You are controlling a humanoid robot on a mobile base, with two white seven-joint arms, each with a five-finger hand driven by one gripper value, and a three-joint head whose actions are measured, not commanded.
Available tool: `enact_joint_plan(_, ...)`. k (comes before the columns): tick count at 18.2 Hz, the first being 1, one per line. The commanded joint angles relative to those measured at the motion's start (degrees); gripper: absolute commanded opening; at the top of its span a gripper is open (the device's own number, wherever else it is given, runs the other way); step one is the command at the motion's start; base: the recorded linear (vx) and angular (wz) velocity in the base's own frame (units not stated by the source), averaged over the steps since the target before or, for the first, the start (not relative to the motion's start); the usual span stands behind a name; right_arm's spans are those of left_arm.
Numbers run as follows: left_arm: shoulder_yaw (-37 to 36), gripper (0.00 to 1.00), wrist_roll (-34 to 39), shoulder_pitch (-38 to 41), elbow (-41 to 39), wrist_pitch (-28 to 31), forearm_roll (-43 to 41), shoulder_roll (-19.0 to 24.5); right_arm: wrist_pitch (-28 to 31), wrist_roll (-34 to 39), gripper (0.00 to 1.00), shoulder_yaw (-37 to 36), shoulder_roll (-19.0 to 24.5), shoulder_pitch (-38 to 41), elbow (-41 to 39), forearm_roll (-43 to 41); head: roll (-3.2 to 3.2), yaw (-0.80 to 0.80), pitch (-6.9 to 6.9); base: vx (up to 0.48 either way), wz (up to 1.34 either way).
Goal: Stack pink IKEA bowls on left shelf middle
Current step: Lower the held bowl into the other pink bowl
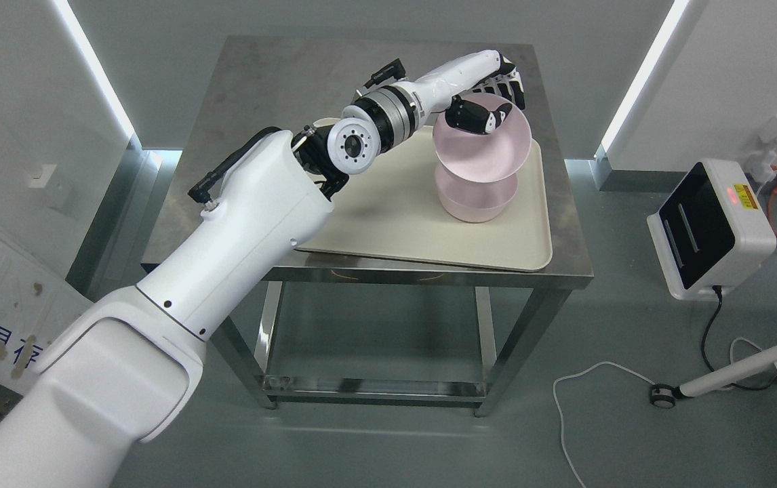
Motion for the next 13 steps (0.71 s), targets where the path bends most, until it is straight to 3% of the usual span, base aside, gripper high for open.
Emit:
enact_joint_plan(1,-7.48,0.04,2.11,-1.58,0.71,1.25,7.84,0.89,0.05,0.02,1.00,-0.62,-1.00,1.67,-1.93,-0.10,0.00,0.00,0.00,0.000,0.00)
enact_joint_plan(5,-7.57,0.09,4.22,-1.58,2.65,1.16,7.66,0.89,0.05,0.02,1.00,-0.62,-1.00,1.67,-1.93,-0.10,0.00,0.00,0.00,0.000,0.00)
enact_joint_plan(13,-5.21,0.33,5.89,-1.67,5.47,1.08,7.13,0.89,0.05,0.02,1.00,-0.62,-1.00,1.67,-1.93,-0.10,0.00,0.00,0.00,0.000,0.00)
